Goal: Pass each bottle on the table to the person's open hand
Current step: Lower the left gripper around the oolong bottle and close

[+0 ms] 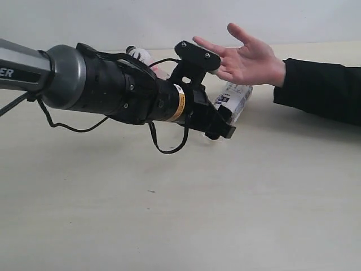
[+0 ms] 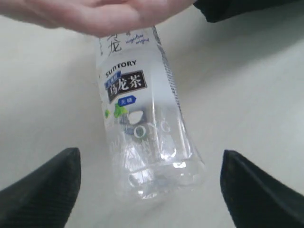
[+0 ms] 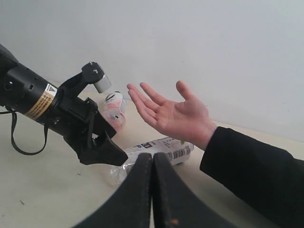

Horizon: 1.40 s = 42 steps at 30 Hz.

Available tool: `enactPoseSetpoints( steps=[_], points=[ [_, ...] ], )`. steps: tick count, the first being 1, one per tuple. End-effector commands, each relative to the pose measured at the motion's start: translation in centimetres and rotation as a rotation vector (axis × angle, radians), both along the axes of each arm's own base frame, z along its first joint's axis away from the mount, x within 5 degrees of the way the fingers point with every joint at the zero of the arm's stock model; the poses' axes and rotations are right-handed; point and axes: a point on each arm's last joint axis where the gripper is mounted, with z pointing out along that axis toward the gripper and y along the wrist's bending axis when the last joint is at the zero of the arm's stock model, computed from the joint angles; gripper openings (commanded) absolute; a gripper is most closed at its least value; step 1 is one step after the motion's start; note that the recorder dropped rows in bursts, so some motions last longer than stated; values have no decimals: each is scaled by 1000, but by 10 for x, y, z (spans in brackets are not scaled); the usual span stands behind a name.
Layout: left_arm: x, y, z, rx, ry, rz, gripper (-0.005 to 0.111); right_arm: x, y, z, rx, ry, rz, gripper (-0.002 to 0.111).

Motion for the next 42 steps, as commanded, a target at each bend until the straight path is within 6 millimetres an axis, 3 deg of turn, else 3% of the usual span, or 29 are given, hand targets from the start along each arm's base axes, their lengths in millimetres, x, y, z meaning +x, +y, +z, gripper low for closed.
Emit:
enactPoseSetpoints(
  steps=[1,12,17,24,42],
  points=[
    [0,-2,-5,6,10,18,77,0,0,-1,3,-10,1,1],
    [7,-8,4,-23,-16,12,77,0,0,-1,3,-10,1,1],
    [12,-13,-5,-31,2,28,87,0,0,-1,3,-10,1,1],
    [16,-16,-20,-11,19,28,88,0,0,-1,5,-9,1,1],
    [19,-20,-18,-18,4,7,88,0,0,-1,5,-9,1,1]
  ],
)
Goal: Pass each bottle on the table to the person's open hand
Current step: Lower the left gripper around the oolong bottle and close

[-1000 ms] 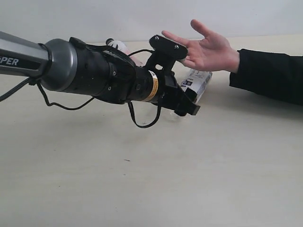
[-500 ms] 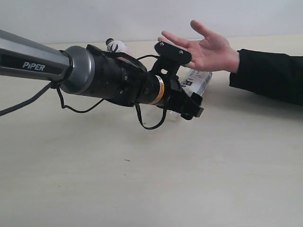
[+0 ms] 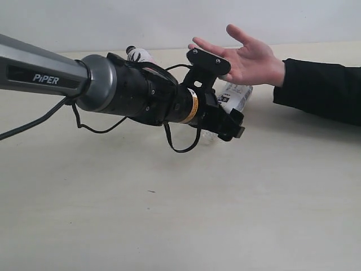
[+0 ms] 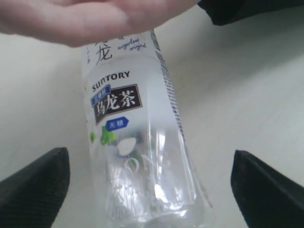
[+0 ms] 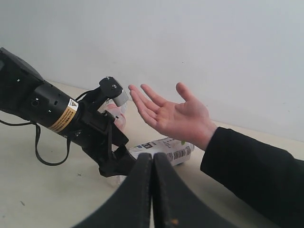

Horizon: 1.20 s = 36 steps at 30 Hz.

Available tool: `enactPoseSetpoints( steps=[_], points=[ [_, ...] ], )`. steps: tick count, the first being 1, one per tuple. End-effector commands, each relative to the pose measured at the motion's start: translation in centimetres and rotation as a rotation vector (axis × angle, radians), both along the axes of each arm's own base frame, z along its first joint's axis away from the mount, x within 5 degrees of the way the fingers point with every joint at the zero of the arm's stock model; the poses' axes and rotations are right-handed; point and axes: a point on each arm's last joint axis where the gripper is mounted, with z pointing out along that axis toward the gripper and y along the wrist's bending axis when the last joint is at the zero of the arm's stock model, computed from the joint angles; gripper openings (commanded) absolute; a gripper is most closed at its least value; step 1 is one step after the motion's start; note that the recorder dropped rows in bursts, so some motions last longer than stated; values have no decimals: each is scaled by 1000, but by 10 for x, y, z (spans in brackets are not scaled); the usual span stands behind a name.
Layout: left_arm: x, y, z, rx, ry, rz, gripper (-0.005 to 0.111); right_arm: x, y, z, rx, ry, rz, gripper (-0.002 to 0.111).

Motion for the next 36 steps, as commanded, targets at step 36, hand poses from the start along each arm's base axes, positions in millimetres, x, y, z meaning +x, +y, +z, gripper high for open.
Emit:
enactPoseSetpoints(
  steps=[36],
  points=[
    [0,-9,-8,-31,34,27,88,0,0,-1,2,-8,1,1]
  ],
)
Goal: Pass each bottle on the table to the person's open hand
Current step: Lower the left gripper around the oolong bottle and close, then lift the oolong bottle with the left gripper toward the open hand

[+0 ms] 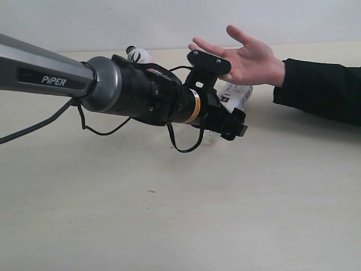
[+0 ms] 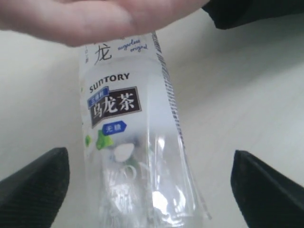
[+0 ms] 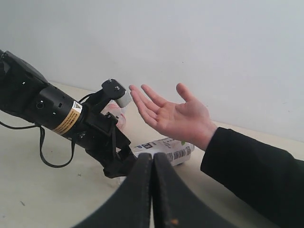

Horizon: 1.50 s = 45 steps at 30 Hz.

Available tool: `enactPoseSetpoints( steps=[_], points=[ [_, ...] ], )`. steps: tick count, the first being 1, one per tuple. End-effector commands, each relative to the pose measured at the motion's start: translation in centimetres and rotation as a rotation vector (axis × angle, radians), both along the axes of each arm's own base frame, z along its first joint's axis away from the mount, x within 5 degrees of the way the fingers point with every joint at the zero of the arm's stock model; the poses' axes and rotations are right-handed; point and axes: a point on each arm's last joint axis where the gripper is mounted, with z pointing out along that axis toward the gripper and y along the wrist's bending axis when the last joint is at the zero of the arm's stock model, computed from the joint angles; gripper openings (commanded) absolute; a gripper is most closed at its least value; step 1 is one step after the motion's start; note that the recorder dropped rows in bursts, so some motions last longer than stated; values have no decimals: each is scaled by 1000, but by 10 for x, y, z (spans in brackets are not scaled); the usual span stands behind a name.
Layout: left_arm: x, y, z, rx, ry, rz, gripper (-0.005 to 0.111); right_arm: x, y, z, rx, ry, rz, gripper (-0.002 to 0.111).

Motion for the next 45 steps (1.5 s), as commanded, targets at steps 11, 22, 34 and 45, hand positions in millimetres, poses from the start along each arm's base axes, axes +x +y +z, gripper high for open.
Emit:
enactPoseSetpoints(
  steps=[11,22,34,45],
  points=[
    [-4,-5,-11,2,27,1,88,0,0,-1,2,-8,1,1],
    [-4,-5,-11,-4,31,7,88,0,0,-1,2,-8,1,1],
    [-3,-5,-11,-28,53,45,58,0,0,-1,2,-8,1,1],
    [-5,-3,8,-63,35,61,0,0,0,1,10,-25,0,1]
  ],
)
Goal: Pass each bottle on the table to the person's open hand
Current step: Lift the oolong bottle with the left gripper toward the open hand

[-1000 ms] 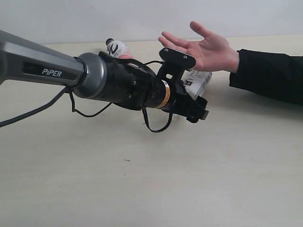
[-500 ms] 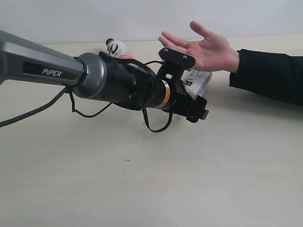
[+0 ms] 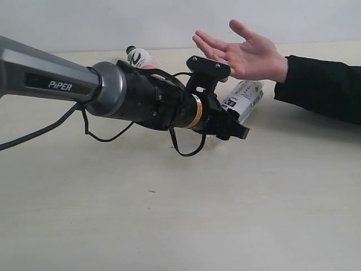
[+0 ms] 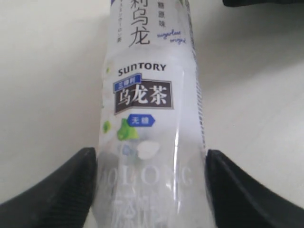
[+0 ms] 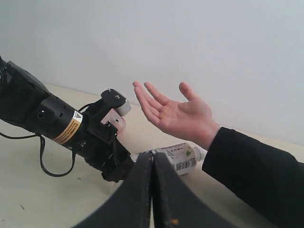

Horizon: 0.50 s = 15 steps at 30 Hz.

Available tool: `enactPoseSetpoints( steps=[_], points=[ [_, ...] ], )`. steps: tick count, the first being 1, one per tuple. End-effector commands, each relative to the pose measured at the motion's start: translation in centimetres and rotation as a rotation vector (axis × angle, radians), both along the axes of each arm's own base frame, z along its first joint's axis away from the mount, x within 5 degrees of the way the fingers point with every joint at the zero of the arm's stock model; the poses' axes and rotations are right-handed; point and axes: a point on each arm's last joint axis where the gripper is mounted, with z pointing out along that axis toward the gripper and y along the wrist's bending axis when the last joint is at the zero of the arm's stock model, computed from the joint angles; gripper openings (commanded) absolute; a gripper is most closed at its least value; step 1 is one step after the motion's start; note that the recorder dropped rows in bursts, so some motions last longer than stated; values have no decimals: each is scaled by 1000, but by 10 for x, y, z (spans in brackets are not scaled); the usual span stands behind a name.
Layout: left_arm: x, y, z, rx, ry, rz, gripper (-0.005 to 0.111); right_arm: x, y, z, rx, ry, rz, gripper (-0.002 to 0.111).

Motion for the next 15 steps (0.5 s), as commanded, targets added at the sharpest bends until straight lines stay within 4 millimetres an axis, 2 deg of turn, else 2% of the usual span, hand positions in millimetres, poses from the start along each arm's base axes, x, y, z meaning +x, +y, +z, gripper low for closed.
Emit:
enactPoseSetpoints(
  steps=[1,4,12,15],
  points=[
    [-3,2,19,-32,-14,34,0,0,0,0,5,-15,1,1],
    [-7,15,21,1,-5,124,0,0,0,0,5,-15,1,1],
    [-20,35,17,51,35,202,0,0,0,0,5,-15,1,1],
    [-23,44,23,70,32,271,0,0,0,0,5,-15,1,1]
  ],
)
